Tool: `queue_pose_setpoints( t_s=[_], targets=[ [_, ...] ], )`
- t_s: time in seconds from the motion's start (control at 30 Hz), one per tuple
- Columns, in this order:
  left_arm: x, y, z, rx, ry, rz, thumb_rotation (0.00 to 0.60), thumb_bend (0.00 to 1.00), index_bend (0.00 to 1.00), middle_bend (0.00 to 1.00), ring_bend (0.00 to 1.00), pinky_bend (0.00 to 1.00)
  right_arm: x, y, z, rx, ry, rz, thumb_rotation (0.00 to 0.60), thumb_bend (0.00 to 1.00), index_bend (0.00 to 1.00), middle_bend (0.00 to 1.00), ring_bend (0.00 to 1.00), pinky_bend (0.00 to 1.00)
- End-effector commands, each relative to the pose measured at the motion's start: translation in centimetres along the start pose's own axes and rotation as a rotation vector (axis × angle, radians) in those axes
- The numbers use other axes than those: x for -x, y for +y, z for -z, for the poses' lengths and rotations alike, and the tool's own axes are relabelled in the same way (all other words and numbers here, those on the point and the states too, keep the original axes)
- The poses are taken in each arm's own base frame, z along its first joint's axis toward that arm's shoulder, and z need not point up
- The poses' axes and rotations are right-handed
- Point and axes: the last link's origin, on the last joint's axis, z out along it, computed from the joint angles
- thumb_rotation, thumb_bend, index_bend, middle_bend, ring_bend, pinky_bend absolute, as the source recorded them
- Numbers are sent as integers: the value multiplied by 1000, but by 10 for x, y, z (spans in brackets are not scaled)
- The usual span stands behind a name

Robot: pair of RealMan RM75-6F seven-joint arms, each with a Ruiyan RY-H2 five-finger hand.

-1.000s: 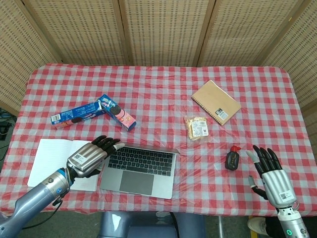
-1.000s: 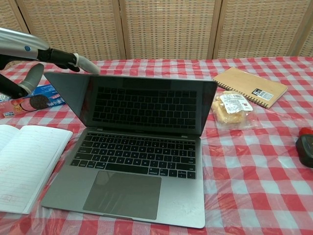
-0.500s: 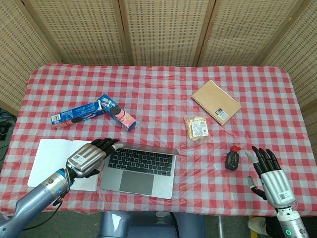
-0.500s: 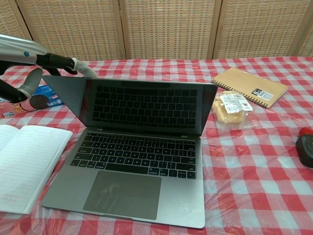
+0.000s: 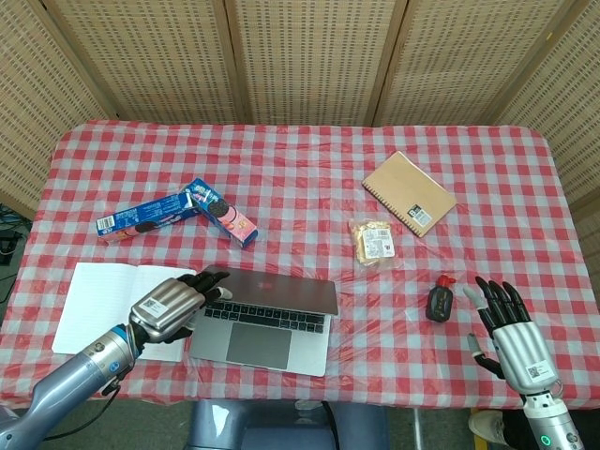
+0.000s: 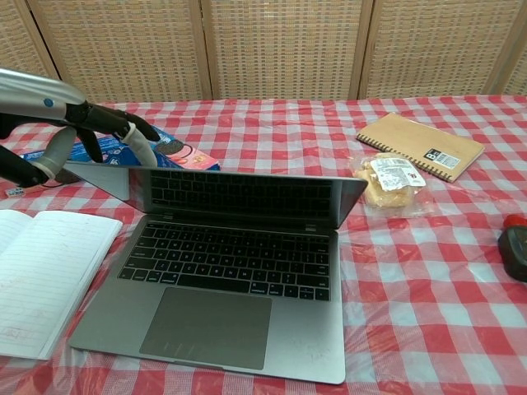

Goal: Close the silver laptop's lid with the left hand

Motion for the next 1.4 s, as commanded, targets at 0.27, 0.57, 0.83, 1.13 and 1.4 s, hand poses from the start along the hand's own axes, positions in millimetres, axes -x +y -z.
queue_pose_setpoints(
  t_s=[0.27,0.57,0.83,1.13,1.4],
  targets=[
    [9,5,1,22,-31,-10,600,1000,246,76,118,222,0,0,0,-1,-3,-3,600,682,78,0,0,0],
    [26,6,-5,33,-68,5,600,1000,249,77,119,223,0,0,0,2,-7,-2,600,686,82,0,0,0],
    [40,8,-5,38,-94,10,600,1000,252,81,122,224,0,1,0,4,-11,-3,600,687,83,0,0,0],
    [55,9,-9,47,-120,0,600,1000,254,81,122,224,1,1,0,7,-15,-1,600,687,86,0,0,0],
    [70,14,-15,60,-152,-3,600,1000,255,81,122,224,0,2,0,13,-15,-4,600,691,86,0,0,0]
  ],
)
